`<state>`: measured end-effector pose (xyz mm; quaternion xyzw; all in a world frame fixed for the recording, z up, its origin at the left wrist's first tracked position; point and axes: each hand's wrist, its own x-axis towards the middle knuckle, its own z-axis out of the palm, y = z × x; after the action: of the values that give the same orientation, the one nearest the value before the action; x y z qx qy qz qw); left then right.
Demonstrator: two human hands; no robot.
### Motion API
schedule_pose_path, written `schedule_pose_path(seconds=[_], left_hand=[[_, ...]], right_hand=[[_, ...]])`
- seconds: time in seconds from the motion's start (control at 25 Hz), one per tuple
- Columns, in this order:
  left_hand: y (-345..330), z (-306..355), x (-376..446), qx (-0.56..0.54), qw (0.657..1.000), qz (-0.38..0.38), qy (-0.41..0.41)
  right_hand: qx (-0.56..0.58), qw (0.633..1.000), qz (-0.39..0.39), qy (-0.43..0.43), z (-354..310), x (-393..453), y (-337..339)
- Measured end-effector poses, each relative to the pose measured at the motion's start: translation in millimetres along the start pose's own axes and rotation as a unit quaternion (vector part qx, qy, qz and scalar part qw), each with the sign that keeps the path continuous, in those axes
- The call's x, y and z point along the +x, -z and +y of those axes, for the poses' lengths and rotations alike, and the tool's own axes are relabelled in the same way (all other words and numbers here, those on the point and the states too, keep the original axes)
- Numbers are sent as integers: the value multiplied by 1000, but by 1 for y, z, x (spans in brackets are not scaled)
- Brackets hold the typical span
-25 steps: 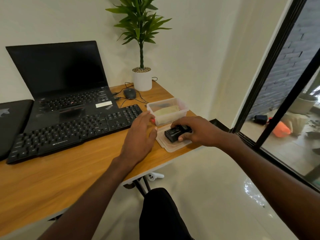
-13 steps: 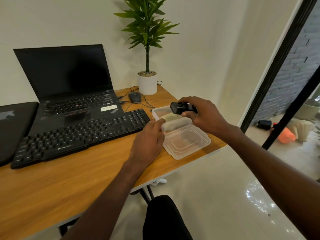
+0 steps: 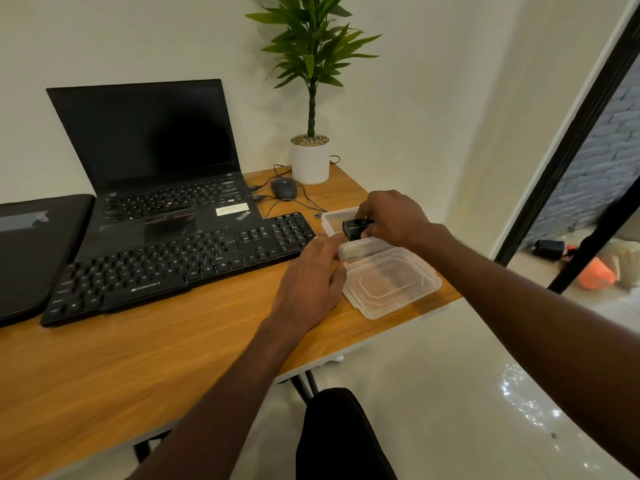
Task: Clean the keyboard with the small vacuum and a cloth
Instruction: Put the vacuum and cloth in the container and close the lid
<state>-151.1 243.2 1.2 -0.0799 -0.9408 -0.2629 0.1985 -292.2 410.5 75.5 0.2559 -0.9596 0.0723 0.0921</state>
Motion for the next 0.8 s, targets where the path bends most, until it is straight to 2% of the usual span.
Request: schedule_pose_path(seconds=[0.24, 0.32, 0.44, 0.48, 0.56, 0.68, 0.8], left_hand=[[2, 3, -2, -8, 1000, -10, 15], [4, 5, -3, 19, 999, 30, 20], [10, 8, -5, 111, 986, 117, 29], [11, 10, -7, 140, 982, 125, 36], [14, 17, -13, 171, 979, 96, 55], [13, 30, -23, 179, 973, 28, 140], [7, 47, -31, 130, 968, 11, 215]], right_hand=[[41, 998, -31, -21, -7, -7, 6], [103, 992, 41, -52, -10, -23, 13], [194, 948, 219, -128, -14, -65, 24], [203, 938, 232, -160, -11, -80, 26], [160, 947, 171, -221, 3, -104, 23], [87, 971, 13, -223, 19, -126, 9], [98, 974, 4, -205, 24, -134, -2]])
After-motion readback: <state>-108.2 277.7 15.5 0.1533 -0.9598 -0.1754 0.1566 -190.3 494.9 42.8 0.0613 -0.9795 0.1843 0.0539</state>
